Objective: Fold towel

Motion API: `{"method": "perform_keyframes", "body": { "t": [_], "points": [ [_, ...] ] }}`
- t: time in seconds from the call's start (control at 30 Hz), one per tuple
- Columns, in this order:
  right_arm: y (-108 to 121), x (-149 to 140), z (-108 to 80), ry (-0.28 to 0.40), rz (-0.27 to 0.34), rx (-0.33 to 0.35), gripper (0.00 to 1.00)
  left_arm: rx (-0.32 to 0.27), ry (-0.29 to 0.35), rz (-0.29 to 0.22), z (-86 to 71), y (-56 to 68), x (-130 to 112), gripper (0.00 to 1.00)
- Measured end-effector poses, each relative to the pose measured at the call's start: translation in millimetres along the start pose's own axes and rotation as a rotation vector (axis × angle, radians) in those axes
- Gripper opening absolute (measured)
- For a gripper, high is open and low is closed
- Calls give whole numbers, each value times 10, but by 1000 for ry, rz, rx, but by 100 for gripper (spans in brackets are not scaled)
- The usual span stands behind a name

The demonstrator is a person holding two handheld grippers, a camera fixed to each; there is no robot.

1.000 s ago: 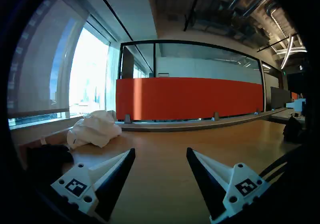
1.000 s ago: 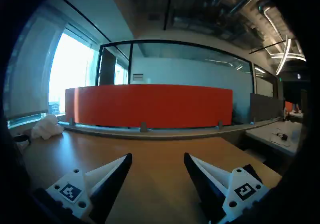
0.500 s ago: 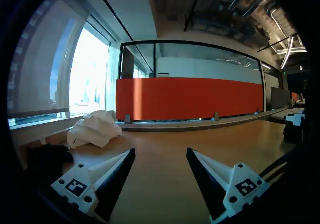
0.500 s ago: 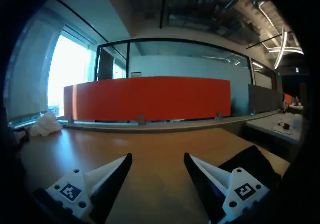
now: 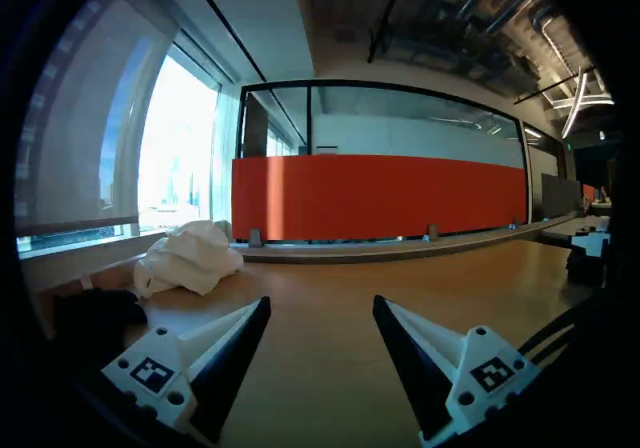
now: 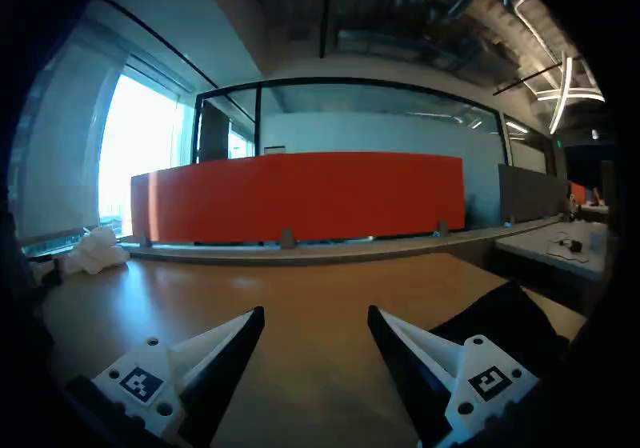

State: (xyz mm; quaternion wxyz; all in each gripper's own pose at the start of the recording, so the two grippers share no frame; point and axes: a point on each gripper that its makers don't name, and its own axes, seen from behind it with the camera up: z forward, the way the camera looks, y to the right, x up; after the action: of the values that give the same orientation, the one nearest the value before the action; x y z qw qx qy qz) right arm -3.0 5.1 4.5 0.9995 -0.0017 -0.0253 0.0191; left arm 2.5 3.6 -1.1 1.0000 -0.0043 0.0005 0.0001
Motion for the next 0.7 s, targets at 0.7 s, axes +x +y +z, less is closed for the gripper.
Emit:
{"method": "perform_keyframes", "body": {
  "t": [0.7],
  "points": [
    [-61, 41, -100, 50, -38, 17, 100, 0, 0, 0, -1, 5, -2, 95]
  ]
}}
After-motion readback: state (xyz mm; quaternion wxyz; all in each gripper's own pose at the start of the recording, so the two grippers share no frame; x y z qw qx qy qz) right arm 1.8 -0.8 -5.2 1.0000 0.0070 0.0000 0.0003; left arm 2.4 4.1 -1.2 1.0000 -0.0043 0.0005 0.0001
